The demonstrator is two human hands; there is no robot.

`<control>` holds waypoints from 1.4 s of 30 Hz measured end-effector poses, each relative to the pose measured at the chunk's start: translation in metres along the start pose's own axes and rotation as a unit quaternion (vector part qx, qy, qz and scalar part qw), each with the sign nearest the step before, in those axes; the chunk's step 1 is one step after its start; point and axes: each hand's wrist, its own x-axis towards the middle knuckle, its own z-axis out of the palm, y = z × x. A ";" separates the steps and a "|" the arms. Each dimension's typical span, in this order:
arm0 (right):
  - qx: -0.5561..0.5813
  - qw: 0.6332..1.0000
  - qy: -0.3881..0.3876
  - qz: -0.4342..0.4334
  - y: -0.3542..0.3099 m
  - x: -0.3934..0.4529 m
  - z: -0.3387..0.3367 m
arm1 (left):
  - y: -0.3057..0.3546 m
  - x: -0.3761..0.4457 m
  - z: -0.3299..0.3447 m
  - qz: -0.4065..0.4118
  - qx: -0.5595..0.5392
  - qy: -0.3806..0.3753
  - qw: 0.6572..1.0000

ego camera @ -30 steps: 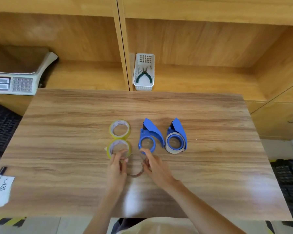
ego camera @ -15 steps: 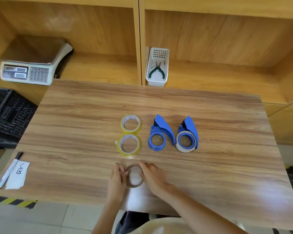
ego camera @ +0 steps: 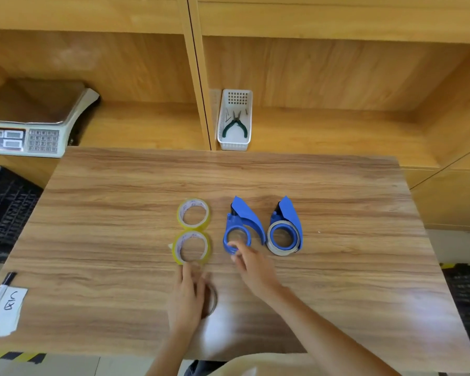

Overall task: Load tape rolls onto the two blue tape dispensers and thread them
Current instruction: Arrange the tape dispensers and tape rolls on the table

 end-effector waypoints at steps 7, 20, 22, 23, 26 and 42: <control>0.092 0.968 0.219 0.077 0.065 0.011 -0.079 | 0.099 0.057 0.043 0.226 0.015 -0.044 0.973; 0.031 0.980 0.040 0.192 0.113 0.003 -0.074 | 0.166 0.076 0.130 0.251 0.349 -0.205 0.879; 0.029 0.980 0.045 0.190 0.115 0.002 -0.071 | 0.166 0.076 0.128 0.262 0.351 -0.183 0.881; 0.028 0.981 0.048 0.188 0.116 0.002 -0.071 | 0.165 0.075 0.127 0.264 0.347 -0.177 0.883; 0.033 0.983 0.050 0.174 0.119 0.000 -0.070 | 0.160 0.075 0.128 0.267 0.338 -0.170 0.887; -0.063 0.982 0.011 0.175 0.131 0.002 -0.112 | 0.169 0.073 0.119 0.262 0.354 -0.195 0.876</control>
